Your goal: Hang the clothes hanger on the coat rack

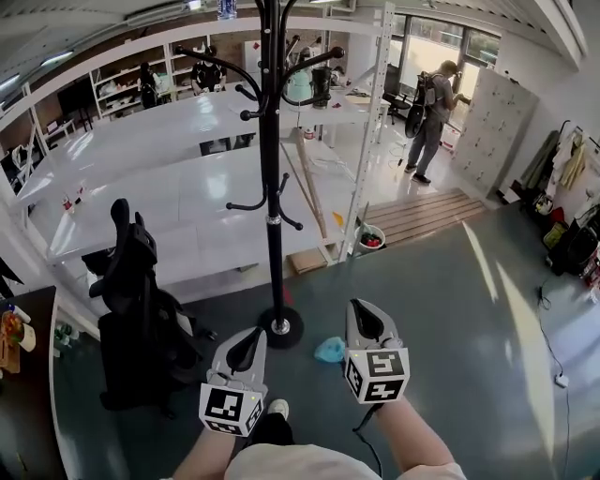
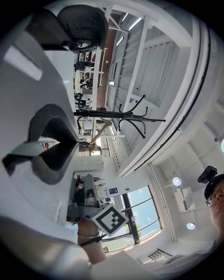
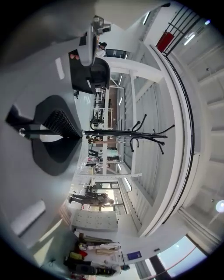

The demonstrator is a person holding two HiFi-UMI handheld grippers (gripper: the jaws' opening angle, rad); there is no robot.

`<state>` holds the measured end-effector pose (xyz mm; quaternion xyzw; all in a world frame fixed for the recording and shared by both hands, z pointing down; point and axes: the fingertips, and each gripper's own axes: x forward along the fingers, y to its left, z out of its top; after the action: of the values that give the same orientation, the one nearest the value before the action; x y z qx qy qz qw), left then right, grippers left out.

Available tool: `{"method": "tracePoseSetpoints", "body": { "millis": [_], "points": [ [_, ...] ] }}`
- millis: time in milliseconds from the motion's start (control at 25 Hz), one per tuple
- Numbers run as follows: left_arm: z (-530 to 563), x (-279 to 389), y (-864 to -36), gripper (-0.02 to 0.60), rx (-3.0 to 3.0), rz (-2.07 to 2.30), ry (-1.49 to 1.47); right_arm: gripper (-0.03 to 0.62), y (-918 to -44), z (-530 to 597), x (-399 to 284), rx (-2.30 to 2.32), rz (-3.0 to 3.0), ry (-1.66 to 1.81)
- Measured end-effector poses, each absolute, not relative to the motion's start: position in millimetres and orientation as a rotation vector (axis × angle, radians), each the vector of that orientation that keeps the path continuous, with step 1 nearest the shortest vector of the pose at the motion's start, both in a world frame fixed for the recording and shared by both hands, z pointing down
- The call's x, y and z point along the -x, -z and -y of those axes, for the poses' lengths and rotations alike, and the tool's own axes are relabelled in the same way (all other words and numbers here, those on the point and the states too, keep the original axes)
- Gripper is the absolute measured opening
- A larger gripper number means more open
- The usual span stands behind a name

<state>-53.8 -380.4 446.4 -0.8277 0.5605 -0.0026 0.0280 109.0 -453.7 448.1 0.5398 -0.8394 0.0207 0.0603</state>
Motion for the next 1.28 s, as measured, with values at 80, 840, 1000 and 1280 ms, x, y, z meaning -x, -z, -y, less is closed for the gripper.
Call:
{"method": "tracePoseSetpoints", "body": {
  "millis": [80,840,1000,1280],
  "points": [
    [358.3,46.6,-448.2,0.002,2.549,-1.74,0.019,0.026,-463.3,428.2,-115.2,-1.624,2.551,-0.112],
    [230.6,29.7,-479.1,0.002,2.534,-1.847,0.109,0.026,-531.6,279.1,-133.2,-1.55,2.544,-0.161],
    [219.8,40.3,-476.2,0.002,2.531,-1.855,0.09,0.026,-530.3,263.8,-119.0,-1.544,2.56,-0.17],
    [176.4,64.2,-479.4,0.002,2.568,-1.85,0.081,0.026,-525.1,217.6,-101.1,-1.57,2.542,-0.183]
  ]
}}
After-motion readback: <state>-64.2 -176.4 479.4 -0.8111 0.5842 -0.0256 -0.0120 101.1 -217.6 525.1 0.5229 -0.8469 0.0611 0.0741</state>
